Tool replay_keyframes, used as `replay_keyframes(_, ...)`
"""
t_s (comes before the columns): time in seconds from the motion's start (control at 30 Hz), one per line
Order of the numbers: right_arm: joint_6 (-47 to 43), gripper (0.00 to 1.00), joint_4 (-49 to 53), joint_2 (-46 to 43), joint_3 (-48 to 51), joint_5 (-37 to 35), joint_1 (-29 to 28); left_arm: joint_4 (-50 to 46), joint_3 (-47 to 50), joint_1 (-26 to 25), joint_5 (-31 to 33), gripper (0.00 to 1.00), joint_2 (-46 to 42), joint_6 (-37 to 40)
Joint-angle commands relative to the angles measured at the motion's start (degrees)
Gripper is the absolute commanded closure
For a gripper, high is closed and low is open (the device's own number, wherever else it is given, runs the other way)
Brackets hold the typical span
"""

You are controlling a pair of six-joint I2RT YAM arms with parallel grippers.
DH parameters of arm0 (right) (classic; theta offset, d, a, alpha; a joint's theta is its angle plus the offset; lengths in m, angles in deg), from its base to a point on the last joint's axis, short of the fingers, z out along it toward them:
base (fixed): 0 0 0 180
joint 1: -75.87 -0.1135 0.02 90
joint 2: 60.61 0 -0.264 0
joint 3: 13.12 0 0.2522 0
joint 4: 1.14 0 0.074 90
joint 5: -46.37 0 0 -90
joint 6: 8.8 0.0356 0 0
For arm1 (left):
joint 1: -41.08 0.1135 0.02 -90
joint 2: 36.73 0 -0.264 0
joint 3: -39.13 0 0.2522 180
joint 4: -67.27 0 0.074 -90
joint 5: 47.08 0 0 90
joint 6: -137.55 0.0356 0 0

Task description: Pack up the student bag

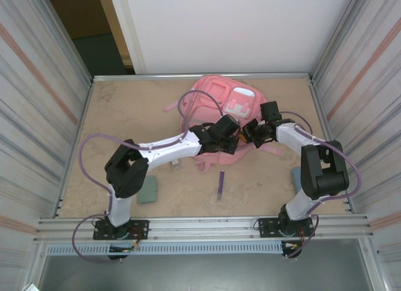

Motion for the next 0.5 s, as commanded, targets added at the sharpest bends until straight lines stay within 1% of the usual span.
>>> replay_keyframes(0.0,-0.78,1.00,1.02,-1.39,-1.90,2.22,3.51,1.47,3.41,-0.95,2.68,1.00,-6.82,2.51)
replay_keyframes(0.07,-1.96,1.00,1.82,-0.98,-2.82,3.70,5.41,1.70,6.37,-0.53,4.45,1.00,-8.95,2.76)
replay_keyframes(0.1,-2.66,1.00,2.27,-0.66,-3.47,4.22,6.52,1.96,7.91,0.14,4.29,1.00,-9.88,2.33)
replay_keyframes(0.2,-4.54,1.00,3.26,0.56,-5.39,5.60,9.14,2.69,10.97,2.83,-0.02,1.00,-11.74,1.11)
replay_keyframes(0.27,-6.28,1.00,3.44,1.78,-6.76,6.33,10.31,3.72,13.05,4.13,-0.68,1.00,-12.91,1.64)
replay_keyframes(0.33,-8.57,1.00,5.90,3.67,-9.55,7.67,10.97,6.06,14.74,4.72,-1.28,1.00,-13.83,2.49)
replay_keyframes(0.37,-8.76,0.92,6.22,3.91,-10.03,8.47,11.07,7.08,14.91,4.64,-1.86,1.00,-13.91,2.60)
replay_keyframes(0.43,-7.10,0.63,5.78,2.76,-9.15,9.74,11.20,9.73,14.15,4.10,-4.39,1.00,-13.29,2.39)
replay_keyframes(0.47,-5.77,0.56,5.50,1.44,-8.09,9.73,11.04,10.84,13.30,3.57,-5.01,1.00,-12.76,2.36)
